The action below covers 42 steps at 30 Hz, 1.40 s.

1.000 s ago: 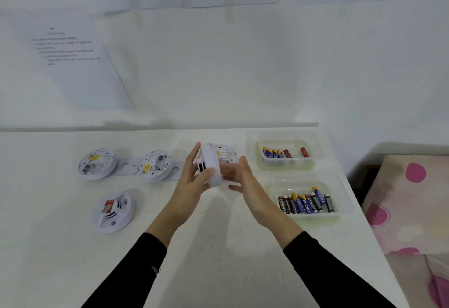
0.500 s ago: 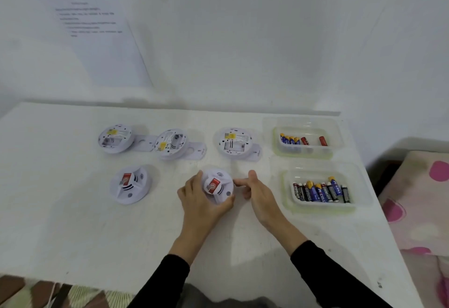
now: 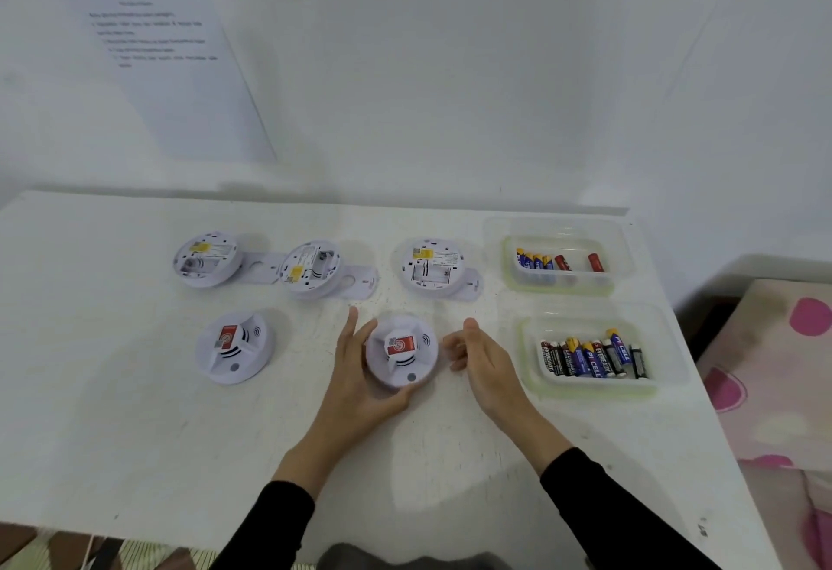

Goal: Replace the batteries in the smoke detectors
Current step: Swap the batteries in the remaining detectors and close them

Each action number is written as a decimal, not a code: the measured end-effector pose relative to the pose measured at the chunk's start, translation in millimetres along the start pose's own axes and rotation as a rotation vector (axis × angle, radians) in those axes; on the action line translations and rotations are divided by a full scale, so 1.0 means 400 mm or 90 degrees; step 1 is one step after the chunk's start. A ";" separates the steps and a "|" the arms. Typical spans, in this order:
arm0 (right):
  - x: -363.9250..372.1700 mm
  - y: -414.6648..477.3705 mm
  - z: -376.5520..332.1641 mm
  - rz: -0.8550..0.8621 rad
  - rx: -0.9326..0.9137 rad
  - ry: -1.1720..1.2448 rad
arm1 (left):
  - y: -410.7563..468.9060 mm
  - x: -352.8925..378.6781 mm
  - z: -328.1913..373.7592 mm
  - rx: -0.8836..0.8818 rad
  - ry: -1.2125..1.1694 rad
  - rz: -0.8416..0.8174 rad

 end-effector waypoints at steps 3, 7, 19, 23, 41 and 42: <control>-0.001 -0.004 -0.004 -0.031 -0.007 -0.011 | -0.002 -0.042 -0.023 -0.045 -0.038 -0.024; -0.009 -0.004 0.000 -0.035 -0.001 -0.022 | 0.012 -0.067 -0.033 -0.114 -0.082 -0.086; -0.019 0.018 -0.038 0.021 0.029 0.067 | 0.080 -0.105 -0.018 -0.161 -0.120 -0.174; -0.012 0.082 -0.120 0.038 0.082 0.180 | 0.232 -0.069 0.044 -0.149 -0.086 -0.109; -0.267 0.227 -0.262 0.139 -0.063 -0.186 | 0.428 0.041 0.202 0.068 -0.161 0.031; -0.305 0.255 -0.241 0.137 -0.016 -0.318 | 0.431 0.045 0.210 0.090 -0.150 0.029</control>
Point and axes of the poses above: each hand's wrist, its own y-axis towards the middle knuckle, its own x-axis out of the palm, z = x × y, the point moved 1 cm from there along y, towards the middle knuckle, and after that the axes turned 3 degrees about -z, right-handed, at the moved point
